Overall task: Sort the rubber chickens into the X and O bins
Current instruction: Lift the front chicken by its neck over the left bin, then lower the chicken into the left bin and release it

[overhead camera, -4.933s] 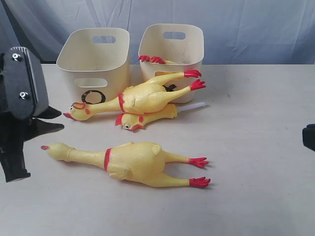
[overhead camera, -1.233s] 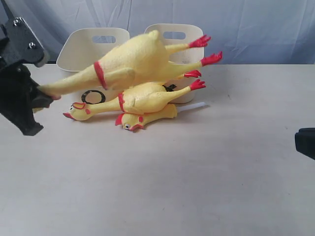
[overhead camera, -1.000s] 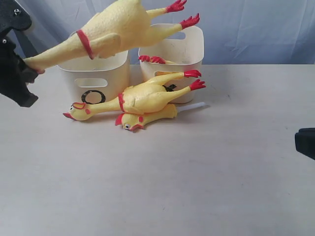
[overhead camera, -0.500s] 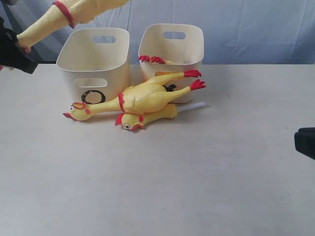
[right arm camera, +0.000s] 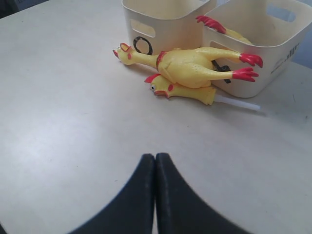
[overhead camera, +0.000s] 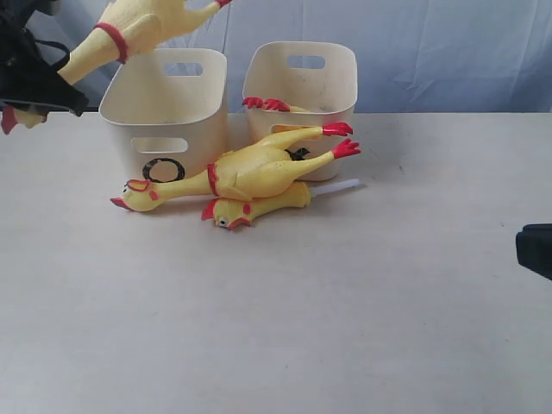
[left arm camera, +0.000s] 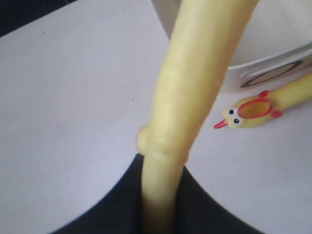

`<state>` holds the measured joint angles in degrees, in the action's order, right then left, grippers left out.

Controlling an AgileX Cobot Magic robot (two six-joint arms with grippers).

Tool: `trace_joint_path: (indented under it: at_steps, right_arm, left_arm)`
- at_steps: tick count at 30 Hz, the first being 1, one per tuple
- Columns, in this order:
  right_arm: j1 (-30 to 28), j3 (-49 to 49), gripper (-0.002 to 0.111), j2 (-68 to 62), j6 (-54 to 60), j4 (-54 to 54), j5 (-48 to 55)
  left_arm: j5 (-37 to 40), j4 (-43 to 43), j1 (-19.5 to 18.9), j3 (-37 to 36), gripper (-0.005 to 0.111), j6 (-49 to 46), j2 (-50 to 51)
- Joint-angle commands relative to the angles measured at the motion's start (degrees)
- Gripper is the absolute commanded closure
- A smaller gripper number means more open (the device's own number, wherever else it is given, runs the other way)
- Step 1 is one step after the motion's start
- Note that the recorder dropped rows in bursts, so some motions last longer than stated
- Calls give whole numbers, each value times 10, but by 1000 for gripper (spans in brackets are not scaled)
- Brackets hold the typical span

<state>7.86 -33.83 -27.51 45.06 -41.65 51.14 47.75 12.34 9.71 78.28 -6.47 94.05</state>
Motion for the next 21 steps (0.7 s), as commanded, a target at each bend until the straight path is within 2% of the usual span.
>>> trace_joint_path:
  at_steps: [1, 21]
  right_arm:
    - [2, -3, 109, -2, 1, -4, -7]
    - [3, -3, 109, -2, 1, -4, -7]
  left_arm:
    - [24, 36, -1, 11, 107, 18, 13]
    - [76, 43, -1, 46, 107, 52, 66]
